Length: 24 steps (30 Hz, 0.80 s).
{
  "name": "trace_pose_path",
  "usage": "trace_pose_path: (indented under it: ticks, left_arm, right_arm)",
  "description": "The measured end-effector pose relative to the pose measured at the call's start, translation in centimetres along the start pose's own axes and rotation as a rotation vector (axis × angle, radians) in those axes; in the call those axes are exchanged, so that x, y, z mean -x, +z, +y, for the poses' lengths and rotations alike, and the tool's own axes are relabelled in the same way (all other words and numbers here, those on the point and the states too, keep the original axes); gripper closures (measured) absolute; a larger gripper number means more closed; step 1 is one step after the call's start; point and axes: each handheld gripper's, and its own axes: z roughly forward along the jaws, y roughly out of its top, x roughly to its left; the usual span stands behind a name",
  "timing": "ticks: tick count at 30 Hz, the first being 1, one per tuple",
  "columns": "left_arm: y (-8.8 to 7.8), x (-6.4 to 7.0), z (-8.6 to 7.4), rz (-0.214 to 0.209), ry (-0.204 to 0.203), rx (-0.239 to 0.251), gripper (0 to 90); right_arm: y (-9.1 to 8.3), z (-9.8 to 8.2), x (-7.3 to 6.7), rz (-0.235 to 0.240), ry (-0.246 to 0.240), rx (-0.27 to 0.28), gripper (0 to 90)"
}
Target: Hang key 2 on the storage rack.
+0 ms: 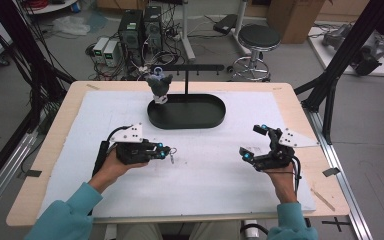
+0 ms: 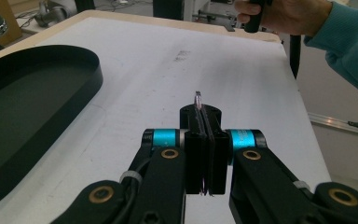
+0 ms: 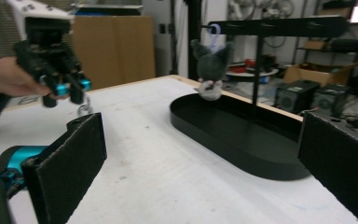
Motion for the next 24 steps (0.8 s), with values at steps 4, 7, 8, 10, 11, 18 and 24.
trace_pose_path:
  ticks: [4, 7, 8, 10, 11, 18, 24]
  left_arm:
    - [-0.3, -0.3, 0.8, 0.002, 0.010, 0.015, 88.2]
    - [-0.6, -0.9, 1.7, 0.010, 0.020, 0.028, 88.2]
    - [-0.7, -1.0, 2.0, 0.003, 0.019, 0.036, 88.2]
    - [-0.7, -1.1, 2.2, 0.004, 0.019, 0.044, 88.2]
    - [-0.8, -1.2, 2.3, 0.004, 0.017, 0.050, 88.2]
    - [-0.6, -1.8, 3.4, 0.004, 0.014, 0.063, 88.1]
    - [-0.4, -2.2, 4.2, 0.002, 0.019, 0.094, 88.1]
  right_arm:
    - [1.0, 0.7, 0.0, 0.035, -0.005, -0.032, 0.8]
    - [1.8, 1.3, 0.2, 0.066, -0.015, -0.042, 0.8]
    - [2.0, 1.6, 0.2, 0.072, -0.027, -0.049, 0.8]
    - [2.5, 2.1, 0.2, 0.087, -0.036, -0.062, 0.8]
    - [2.7, 2.3, 0.3, 0.080, -0.046, -0.068, 0.8]
    - [4.6, 3.8, 0.5, 0.168, -0.044, -0.087, 1.4]
    - [6.5, 4.8, 0.0, 0.240, -0.053, -0.118, 1.3]
